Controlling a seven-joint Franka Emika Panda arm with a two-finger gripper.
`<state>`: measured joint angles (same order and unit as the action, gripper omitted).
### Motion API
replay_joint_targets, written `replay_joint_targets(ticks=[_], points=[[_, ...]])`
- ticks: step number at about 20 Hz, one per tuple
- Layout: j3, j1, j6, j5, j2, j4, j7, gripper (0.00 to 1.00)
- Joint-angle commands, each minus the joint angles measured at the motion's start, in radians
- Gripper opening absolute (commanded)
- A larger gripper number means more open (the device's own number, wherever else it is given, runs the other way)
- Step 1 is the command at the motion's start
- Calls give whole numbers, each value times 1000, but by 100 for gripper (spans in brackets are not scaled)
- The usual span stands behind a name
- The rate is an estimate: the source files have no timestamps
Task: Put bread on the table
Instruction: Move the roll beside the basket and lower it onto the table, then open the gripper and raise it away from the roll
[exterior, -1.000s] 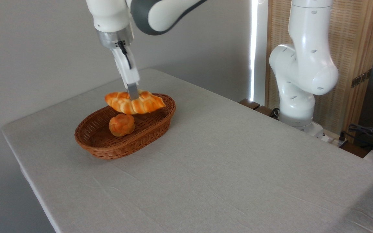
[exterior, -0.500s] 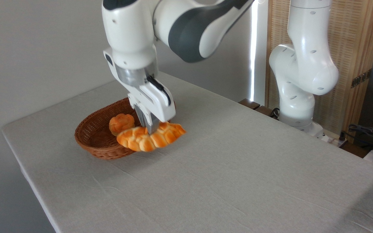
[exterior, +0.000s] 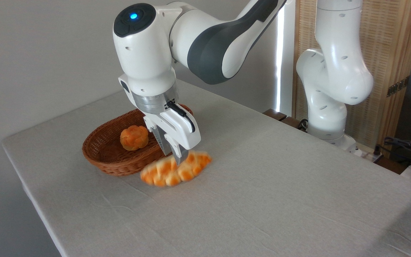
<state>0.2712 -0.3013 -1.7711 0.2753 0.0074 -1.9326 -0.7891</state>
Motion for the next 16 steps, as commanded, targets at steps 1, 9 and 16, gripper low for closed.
replay_joint_targets(ticks=[1,9,16], points=[[3,-1,12,-11,5,9,1,100],[-13,-15,13,-19,-13,110,28,100],[-70,-13,-59,-263,-6,133,90,100]])
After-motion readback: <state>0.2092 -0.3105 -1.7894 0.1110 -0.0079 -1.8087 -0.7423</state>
